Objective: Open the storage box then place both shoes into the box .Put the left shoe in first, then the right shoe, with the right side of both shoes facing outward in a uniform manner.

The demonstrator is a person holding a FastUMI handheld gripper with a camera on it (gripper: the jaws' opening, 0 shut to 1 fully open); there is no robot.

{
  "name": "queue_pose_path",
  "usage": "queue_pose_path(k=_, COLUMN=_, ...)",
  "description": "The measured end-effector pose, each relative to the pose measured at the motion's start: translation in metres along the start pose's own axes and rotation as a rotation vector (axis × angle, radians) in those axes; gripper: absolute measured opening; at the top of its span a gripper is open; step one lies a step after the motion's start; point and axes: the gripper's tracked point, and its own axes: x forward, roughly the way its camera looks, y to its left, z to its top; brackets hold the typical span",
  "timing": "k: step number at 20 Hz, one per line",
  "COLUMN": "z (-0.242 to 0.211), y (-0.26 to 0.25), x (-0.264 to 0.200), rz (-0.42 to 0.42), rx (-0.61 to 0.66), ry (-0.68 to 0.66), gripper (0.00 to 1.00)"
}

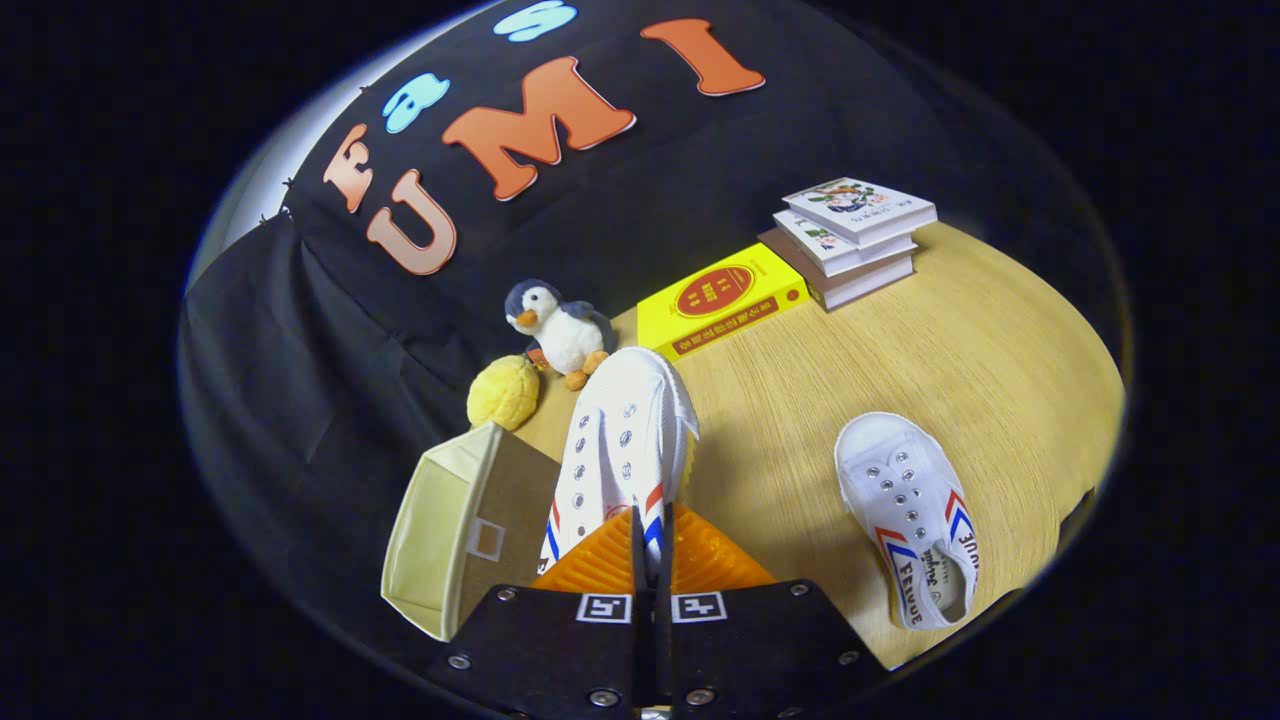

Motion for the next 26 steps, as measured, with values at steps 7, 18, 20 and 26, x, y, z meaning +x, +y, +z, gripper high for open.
queue_pose_path(k=7, z=0.014, y=0.11, x=-0.02, rz=0.052, rx=0.003, ry=-0.1, gripper=0.0)
queue_pose_path(k=18, z=-0.072, y=0.203, x=0.043, rz=0.01, rx=-0.058, ry=-0.007, gripper=0.0)
queue_pose_path(k=20, z=-0.089, y=0.21, x=0.057, rz=-0.005, rx=-0.054, ry=0.029, gripper=0.0)
queue_pose_path(k=26, z=-0.13, y=0.218, x=0.086, rz=-0.068, rx=-0.086, ry=0.114, gripper=0.0)
